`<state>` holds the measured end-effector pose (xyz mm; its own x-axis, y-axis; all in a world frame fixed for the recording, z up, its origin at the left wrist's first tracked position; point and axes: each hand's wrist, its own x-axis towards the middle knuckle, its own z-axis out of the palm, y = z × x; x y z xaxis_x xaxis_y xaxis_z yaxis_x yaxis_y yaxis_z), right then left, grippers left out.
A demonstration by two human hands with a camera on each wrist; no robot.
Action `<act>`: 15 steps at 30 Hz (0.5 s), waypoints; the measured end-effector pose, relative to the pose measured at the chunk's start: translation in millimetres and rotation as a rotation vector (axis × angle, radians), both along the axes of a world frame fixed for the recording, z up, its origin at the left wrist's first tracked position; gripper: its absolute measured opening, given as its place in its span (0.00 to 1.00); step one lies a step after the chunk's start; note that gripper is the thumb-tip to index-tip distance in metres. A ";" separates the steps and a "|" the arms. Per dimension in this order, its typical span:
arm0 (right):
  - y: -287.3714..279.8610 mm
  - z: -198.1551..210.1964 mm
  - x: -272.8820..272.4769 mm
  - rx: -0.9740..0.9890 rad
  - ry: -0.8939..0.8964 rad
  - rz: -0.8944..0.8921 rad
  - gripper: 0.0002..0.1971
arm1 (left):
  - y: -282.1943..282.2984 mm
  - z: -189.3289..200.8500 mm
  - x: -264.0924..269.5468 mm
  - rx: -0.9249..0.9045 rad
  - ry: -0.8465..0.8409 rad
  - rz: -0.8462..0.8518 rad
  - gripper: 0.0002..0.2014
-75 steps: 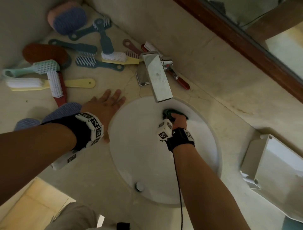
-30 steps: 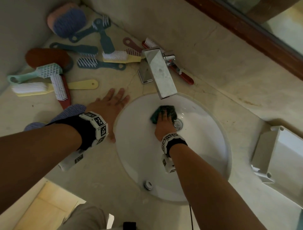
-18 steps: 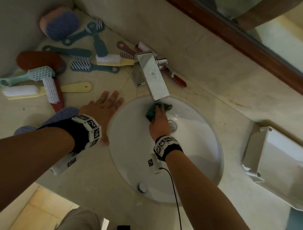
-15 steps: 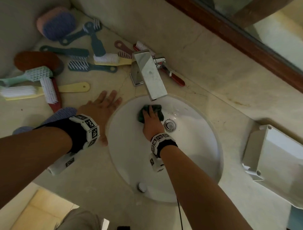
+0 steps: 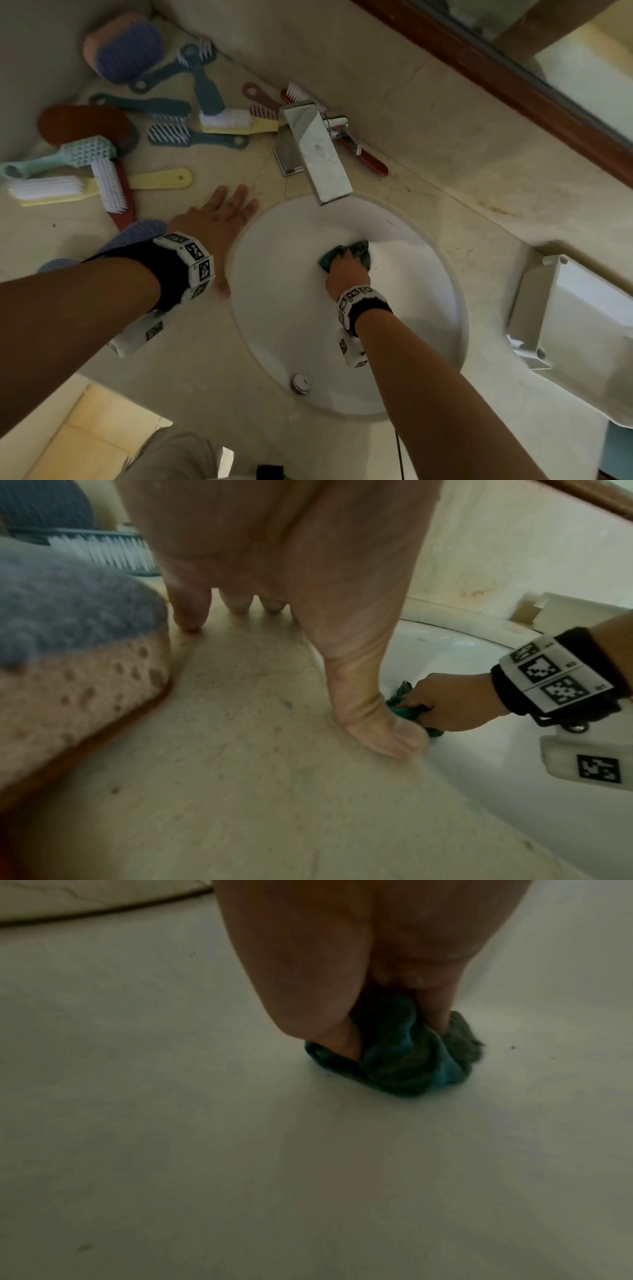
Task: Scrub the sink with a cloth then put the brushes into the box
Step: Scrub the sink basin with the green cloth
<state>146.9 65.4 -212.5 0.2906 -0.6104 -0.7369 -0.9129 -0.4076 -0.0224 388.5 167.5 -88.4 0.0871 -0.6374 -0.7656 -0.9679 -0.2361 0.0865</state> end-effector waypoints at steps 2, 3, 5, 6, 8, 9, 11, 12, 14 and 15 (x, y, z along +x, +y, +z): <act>7.5 0.5 -3.8 -0.030 -0.007 0.014 0.29 | 1.3 0.0 -0.1 -0.004 0.001 0.005 0.79; 10.6 1.6 -5.3 -0.060 -0.051 0.009 0.31 | 1.7 0.5 0.1 -0.003 0.001 0.006 0.79; 11.5 3.1 -3.6 -0.162 -0.185 0.115 0.32 | 0.7 0.6 1.5 0.003 0.004 0.003 0.80; 9.3 3.5 0.1 -0.205 -0.242 0.222 0.32 | 0.0 0.5 2.4 0.007 0.011 0.003 0.80; -3.0 -0.8 9.9 -0.231 -0.280 0.416 0.29 | -0.6 0.2 3.5 0.006 0.022 0.009 0.80; -10.7 -4.0 13.2 -0.223 -0.256 0.458 0.29 | -0.6 -0.3 3.7 0.001 0.021 0.011 0.80; -24.4 -10.5 11.9 -0.174 -0.194 0.436 0.31 | -0.1 -1.3 3.9 0.004 0.025 0.012 0.80; -28.0 -12.9 7.6 -0.149 -0.170 0.389 0.32 | -0.1 -1.4 3.8 0.005 0.025 0.014 0.80; -26.6 -17.3 -3.4 -0.111 -0.138 0.252 0.34 | -1.4 -0.2 2.9 0.007 0.009 0.009 0.80; -23.8 -19.3 -8.5 -0.095 -0.127 0.188 0.36 | -1.6 0.2 1.6 0.011 0.001 0.007 0.80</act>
<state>138.4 41.6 -231.8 0.4926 -0.6018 -0.6287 -0.8131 -0.5758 -0.0858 390.1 165.9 -88.2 0.0902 -0.6284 -0.7726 -0.9661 -0.2436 0.0853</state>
